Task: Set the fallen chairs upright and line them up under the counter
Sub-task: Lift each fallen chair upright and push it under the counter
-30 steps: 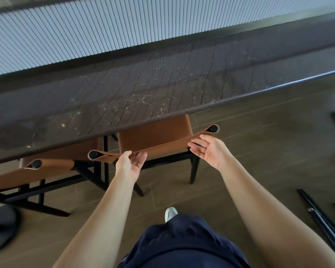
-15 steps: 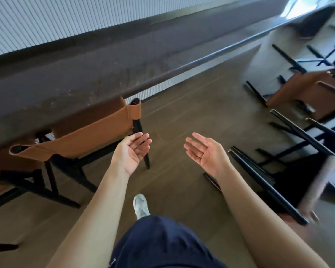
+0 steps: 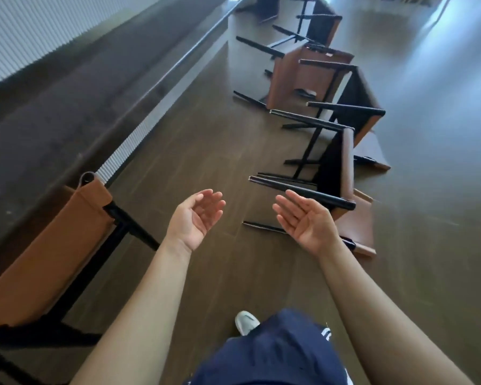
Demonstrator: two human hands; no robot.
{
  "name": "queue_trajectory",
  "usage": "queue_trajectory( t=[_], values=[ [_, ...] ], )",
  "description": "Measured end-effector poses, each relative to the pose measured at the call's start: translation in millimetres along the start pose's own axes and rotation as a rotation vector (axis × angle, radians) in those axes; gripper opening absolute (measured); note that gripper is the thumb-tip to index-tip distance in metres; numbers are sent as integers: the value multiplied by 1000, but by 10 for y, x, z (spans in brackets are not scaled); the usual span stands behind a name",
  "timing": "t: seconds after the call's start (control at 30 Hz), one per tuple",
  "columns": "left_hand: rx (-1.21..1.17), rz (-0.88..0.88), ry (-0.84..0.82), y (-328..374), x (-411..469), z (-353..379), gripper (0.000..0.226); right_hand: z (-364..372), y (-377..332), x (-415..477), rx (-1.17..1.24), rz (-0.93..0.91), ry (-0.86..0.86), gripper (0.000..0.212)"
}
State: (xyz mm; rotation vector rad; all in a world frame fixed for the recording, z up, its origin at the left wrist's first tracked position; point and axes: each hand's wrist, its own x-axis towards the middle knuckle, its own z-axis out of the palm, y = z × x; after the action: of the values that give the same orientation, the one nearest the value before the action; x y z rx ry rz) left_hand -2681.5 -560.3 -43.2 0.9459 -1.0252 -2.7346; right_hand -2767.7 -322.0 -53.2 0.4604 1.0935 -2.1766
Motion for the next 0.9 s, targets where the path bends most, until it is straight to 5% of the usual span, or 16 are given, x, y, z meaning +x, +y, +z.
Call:
queue_trajectory(
  t=[0.5, 0.9],
  values=[
    [333, -234, -253, -1324, -12, 1350, 28, -1786, -469, -1423, 523, -448, 270, 29],
    [298, -304, -333, -2996, -125, 3024, 24, -3413, -1717, -1988, 337, -415, 375, 25]
  ],
)
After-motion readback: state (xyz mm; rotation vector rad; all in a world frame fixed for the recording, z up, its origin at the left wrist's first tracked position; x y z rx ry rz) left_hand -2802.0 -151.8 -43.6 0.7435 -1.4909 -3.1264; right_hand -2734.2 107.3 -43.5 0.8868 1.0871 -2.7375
